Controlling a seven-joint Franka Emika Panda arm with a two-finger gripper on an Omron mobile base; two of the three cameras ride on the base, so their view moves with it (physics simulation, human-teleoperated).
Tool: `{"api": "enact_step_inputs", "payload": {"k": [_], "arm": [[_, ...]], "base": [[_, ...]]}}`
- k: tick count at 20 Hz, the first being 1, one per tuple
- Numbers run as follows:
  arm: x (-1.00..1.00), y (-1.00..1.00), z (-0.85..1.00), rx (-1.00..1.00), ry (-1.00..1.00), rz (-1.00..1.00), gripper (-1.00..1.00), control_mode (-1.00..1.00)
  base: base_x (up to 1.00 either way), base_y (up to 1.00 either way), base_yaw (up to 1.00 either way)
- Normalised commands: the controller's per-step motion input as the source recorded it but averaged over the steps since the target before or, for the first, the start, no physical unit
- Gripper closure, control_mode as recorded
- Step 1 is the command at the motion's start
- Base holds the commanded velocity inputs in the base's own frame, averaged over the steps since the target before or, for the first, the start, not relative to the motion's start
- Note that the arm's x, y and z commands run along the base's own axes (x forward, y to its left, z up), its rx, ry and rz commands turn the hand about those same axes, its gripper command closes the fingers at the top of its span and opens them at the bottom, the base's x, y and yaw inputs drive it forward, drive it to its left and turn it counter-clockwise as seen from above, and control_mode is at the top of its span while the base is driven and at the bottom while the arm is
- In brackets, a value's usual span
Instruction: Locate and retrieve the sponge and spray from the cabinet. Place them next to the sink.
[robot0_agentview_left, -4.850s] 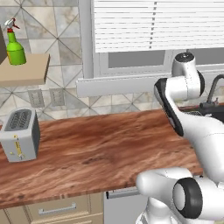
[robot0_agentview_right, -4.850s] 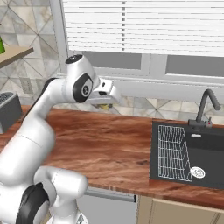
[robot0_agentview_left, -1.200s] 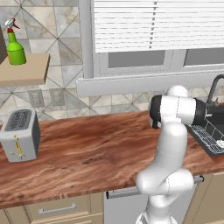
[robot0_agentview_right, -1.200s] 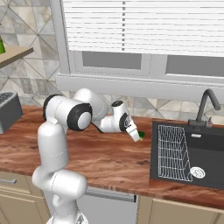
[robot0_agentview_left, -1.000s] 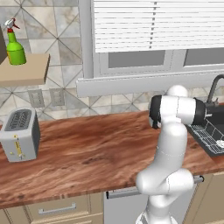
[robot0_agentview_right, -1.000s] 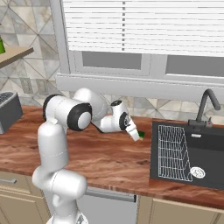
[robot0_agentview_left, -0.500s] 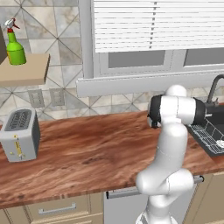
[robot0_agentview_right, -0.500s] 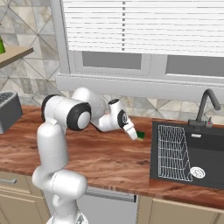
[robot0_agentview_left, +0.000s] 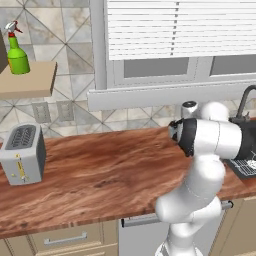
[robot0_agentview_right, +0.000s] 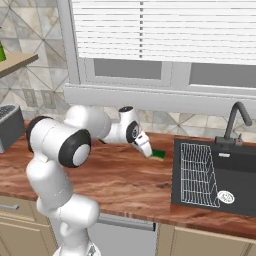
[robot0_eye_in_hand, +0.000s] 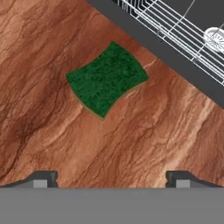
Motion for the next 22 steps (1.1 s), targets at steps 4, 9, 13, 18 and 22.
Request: {"api": "enact_step_inputs", "payload": {"k": [4,9,13,18,22], "arm": [[-0.25,0.39,0.75,0.02,0.11,0.13,-1.00,-1.00],[-0.13,0.28,0.45,0.19,0.09,0.08,-1.00,-1.00],[-0.45,0.37,0.41,0.11,0.07,0.19,-1.00,-1.00],[-0.49,0.07,0.62,0.11,-0.07,0.19,-1.00,-1.00],[-0.45,0.13,0.65,0.02,-0.07,0.29,-1.00,-1.00]], "base": [[0.00,0.00,0.00],[0.00,0.00,0.00],[0.00,0.00,0.00],[0.00,0.00,0.00],[0.00,0.00,0.00]]}}
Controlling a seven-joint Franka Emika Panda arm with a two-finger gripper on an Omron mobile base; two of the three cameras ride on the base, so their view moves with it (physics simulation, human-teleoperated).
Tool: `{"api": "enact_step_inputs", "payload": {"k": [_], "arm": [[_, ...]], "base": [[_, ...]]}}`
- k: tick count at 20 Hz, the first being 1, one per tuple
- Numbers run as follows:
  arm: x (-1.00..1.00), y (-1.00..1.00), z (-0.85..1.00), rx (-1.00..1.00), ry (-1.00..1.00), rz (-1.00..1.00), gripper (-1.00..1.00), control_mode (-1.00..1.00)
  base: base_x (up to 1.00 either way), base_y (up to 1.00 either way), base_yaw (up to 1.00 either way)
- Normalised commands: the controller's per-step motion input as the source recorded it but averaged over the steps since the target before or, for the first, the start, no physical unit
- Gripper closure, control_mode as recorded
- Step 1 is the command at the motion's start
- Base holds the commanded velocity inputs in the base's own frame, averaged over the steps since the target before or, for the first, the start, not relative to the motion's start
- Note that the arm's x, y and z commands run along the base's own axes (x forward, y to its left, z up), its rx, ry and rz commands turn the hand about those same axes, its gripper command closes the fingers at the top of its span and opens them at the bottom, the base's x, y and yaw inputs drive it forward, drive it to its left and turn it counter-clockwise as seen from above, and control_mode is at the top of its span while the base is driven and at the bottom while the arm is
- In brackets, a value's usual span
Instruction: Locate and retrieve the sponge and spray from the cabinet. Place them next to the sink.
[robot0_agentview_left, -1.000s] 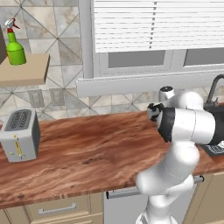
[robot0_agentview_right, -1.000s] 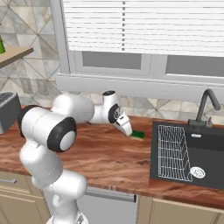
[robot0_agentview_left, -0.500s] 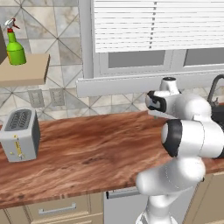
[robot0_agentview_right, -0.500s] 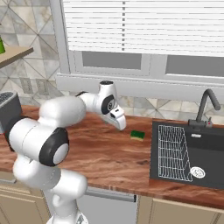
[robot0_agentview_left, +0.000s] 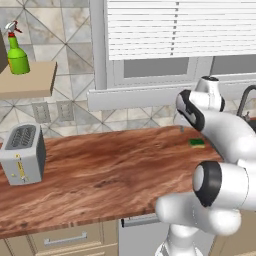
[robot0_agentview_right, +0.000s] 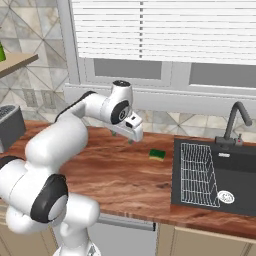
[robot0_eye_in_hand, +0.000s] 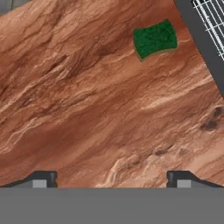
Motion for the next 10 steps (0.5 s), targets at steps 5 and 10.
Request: {"api": "enact_step_inputs", "payload": {"k": [5,10], "arm": [[-0.41,0.14,0.59,0.00,-0.15,0.27,-1.00,-1.00],[-0.59,0.18,0.53,-0.11,-0.16,0.21,-1.00,-1.00]], "base": [[0.00,0.00,0.00],[0.00,0.00,0.00]]}}
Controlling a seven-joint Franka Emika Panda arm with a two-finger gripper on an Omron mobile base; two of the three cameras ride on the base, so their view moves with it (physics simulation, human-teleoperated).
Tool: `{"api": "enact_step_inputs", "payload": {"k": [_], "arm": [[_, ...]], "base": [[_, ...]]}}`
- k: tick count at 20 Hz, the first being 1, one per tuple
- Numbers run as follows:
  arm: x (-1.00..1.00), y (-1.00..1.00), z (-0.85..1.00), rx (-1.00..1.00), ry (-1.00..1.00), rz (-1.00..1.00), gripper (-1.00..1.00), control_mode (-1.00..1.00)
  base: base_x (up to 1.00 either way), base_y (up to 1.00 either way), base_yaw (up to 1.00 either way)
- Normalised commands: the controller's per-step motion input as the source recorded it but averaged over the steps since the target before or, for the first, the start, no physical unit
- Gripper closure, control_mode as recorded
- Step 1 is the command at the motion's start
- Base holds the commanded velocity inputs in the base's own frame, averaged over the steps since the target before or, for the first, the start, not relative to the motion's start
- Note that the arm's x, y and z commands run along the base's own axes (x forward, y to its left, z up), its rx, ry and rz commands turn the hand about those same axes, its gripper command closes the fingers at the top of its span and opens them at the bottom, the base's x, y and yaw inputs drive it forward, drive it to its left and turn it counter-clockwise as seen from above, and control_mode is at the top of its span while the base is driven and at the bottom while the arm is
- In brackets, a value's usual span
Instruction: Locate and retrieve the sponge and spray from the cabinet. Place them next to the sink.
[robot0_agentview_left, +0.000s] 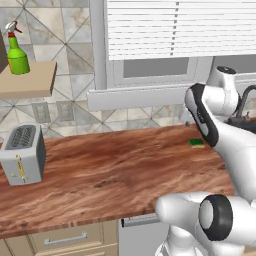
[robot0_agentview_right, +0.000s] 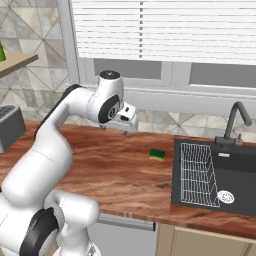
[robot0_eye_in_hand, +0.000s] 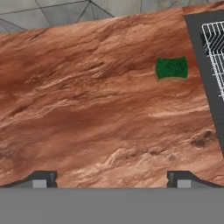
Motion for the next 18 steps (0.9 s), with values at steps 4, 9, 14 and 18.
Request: {"api": "enact_step_inputs", "payload": {"k": [4,9,14,18], "arm": [[-0.69,0.43,0.48,-0.28,-0.07,0.16,-1.00,-1.00],[-0.72,0.31,0.31,-0.12,-0.14,0.07,-1.00,-1.00],[-0.37,0.02,0.09,0.07,-0.10,0.05,-1.00,-1.00],[0.00,0.02,0.00,0.00,0.00,0.00,-1.00,-1.00]], "base": [[0.00,0.00,0.00],[0.00,0.00,0.00],[0.00,0.00,0.00],[0.00,0.00,0.00]]}}
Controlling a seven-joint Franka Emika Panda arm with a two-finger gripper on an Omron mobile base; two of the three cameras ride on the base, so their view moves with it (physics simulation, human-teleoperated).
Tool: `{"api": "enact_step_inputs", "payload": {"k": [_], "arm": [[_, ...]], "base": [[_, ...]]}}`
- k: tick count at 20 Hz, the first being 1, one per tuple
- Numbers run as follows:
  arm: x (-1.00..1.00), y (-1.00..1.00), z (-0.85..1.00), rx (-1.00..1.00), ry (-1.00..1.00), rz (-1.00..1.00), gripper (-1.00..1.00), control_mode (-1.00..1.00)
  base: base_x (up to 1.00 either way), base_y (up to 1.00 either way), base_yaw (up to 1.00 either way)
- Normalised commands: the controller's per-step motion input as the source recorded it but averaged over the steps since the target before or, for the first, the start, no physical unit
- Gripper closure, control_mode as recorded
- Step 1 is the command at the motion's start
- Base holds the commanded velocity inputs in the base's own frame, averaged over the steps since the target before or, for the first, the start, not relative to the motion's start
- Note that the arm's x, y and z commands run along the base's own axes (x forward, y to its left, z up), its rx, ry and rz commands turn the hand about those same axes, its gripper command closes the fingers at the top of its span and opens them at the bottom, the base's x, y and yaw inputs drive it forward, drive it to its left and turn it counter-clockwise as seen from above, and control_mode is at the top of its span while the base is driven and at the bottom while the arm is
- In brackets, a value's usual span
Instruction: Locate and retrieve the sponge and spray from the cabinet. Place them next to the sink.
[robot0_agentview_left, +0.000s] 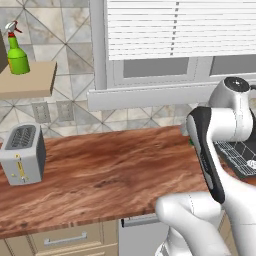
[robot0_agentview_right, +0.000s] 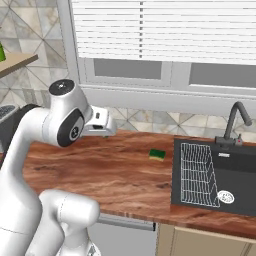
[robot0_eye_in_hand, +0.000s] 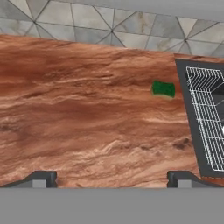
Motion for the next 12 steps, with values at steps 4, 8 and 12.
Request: {"api": "enact_step_inputs", "payload": {"k": [4,8,12], "arm": [[0.00,0.06,0.00,0.00,0.00,0.00,-1.00,-1.00],[0.00,0.00,0.00,0.00,0.00,0.00,-1.00,1.00],[0.00,0.00,0.00,0.00,0.00,0.00,-1.00,1.00]], "base": [[0.00,0.00,0.00],[0.02,0.20,-0.01],[-0.30,0.34,-0.07]]}}
